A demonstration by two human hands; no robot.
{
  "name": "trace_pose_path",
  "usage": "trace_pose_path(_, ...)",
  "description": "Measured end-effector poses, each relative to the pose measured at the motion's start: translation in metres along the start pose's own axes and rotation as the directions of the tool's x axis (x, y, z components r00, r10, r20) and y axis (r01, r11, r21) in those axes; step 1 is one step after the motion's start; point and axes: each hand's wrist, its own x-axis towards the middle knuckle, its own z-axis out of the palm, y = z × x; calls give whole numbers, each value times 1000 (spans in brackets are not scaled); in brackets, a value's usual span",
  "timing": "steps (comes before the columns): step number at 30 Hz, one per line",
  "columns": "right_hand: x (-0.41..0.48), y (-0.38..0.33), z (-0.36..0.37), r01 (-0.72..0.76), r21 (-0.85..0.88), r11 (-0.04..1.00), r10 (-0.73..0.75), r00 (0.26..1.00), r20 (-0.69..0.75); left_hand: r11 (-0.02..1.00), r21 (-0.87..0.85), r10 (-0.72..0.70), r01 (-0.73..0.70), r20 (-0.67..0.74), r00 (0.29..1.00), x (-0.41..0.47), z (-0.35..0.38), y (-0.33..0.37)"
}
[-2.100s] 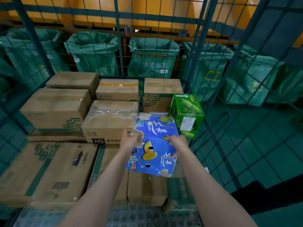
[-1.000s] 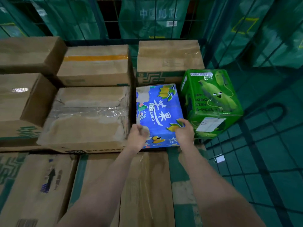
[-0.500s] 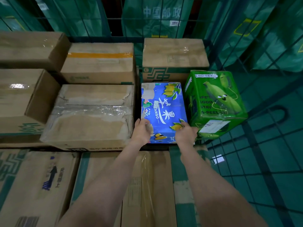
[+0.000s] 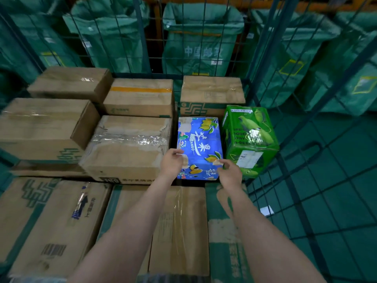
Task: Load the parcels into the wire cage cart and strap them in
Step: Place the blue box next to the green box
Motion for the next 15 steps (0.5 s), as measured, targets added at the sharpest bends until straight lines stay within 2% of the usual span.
trace_pose_path(6, -50, 7, -24, -60, 95, 994, 60, 998, 1, 999, 10, 30, -30, -12, 999, -75, -16, -2)
trace_pose_path(10, -84, 22, -30, -99, 202, 974, 97, 995, 20, 1000, -21, -8, 8, -2, 1000, -128, -28, -17)
trace_pose_path(15, -122, 33, -41, -167, 180, 969, 159, 985, 63, 998, -17, -62, 63, 20, 998, -167, -43, -36)
